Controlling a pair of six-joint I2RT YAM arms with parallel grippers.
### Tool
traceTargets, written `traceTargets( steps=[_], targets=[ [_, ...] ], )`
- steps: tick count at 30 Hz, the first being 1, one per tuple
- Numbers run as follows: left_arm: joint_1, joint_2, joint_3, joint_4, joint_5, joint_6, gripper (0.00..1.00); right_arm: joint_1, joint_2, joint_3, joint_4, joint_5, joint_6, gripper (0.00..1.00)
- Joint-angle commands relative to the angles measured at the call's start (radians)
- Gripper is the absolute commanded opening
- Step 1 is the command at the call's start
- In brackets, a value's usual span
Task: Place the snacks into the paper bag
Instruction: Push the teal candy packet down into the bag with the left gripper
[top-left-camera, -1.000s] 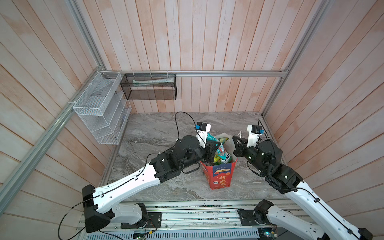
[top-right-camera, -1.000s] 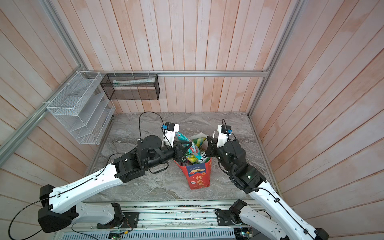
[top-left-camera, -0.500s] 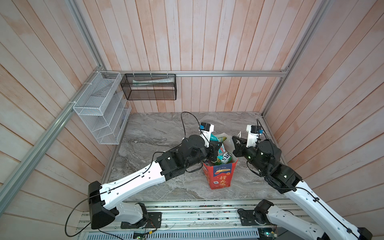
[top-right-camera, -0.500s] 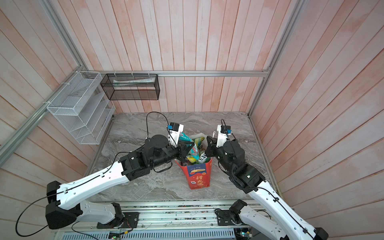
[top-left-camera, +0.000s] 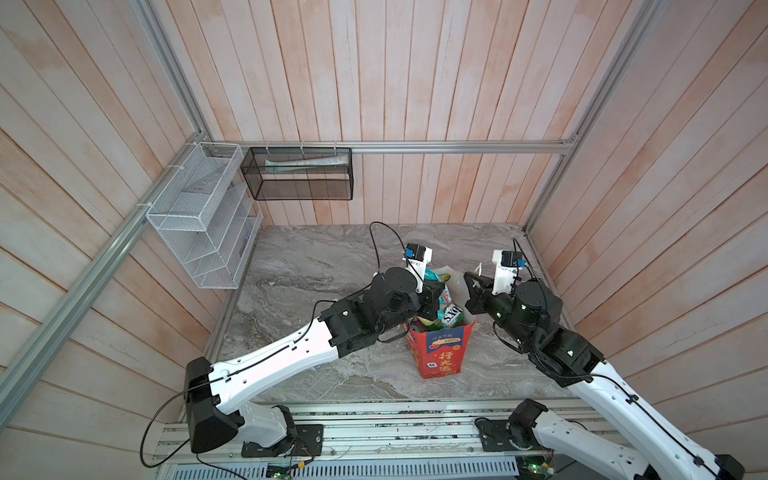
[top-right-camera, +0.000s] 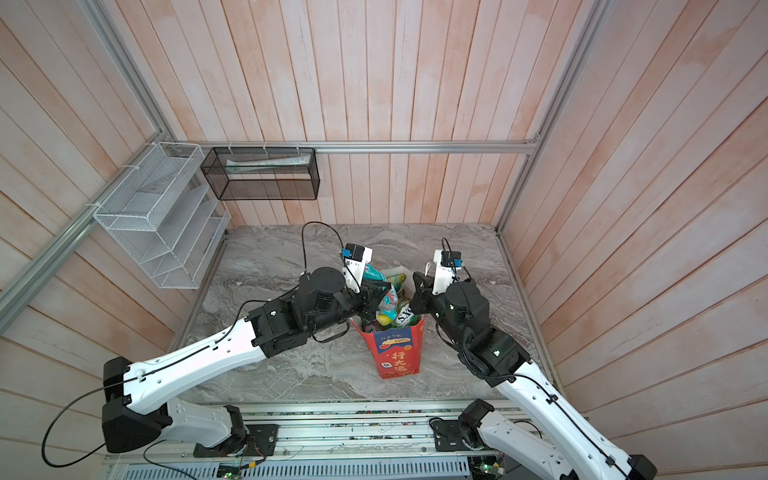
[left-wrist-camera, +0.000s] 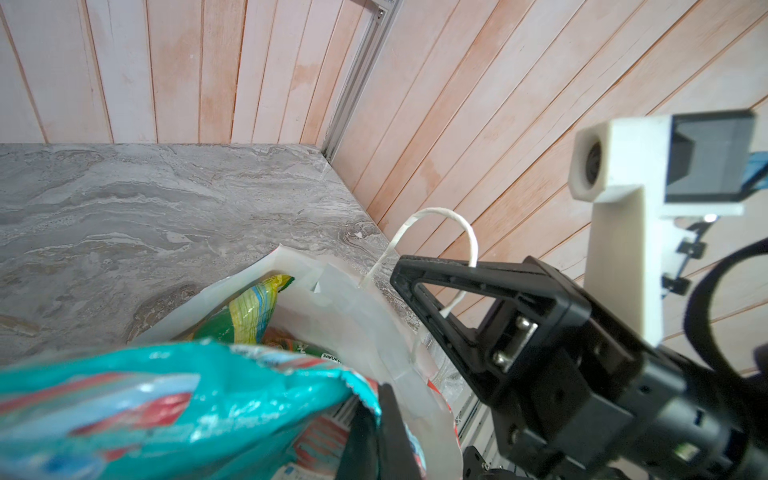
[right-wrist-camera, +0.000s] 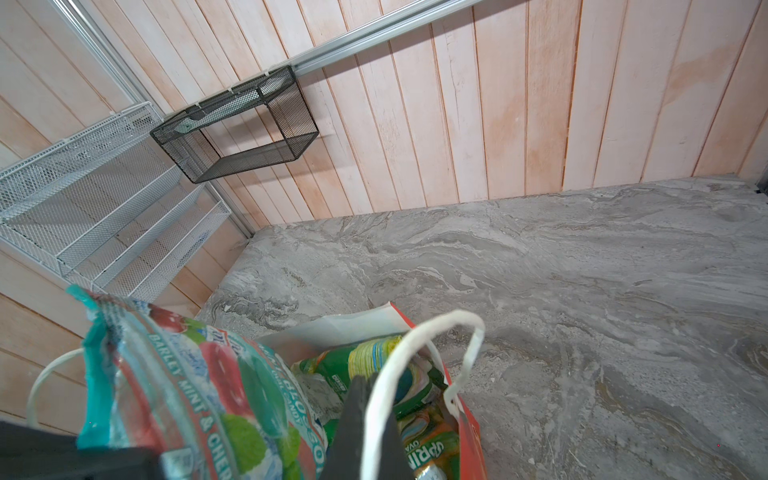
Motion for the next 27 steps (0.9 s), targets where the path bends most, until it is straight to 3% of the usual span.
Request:
traceTargets(
  steps=[1, 10, 17, 27],
  targets=[
    [-0.001, 0.014, 0.031, -0.019, -0.025, 0.029, 0.0, 0.01, -0.012, -0.01, 0.041, -0.003, -0.005, 0.0],
    [-0.001, 0.05, 0.059, -0.045, -0.016, 0.036, 0.0, 0.011, -0.01, -0.009, 0.04, -0.002, -0.006, 0.0],
    [-0.023, 0.042, 0.078, -0.056, 0.1, 0.01, 0.0, 0.011, -0.019, -0.005, 0.037, 0.001, -0.006, 0.0],
    [-0.128, 0.024, 0.134, -0.143, -0.071, 0.054, 0.0, 0.011, -0.024, -0.005, 0.036, 0.0, -0.006, 0.0]
  ],
)
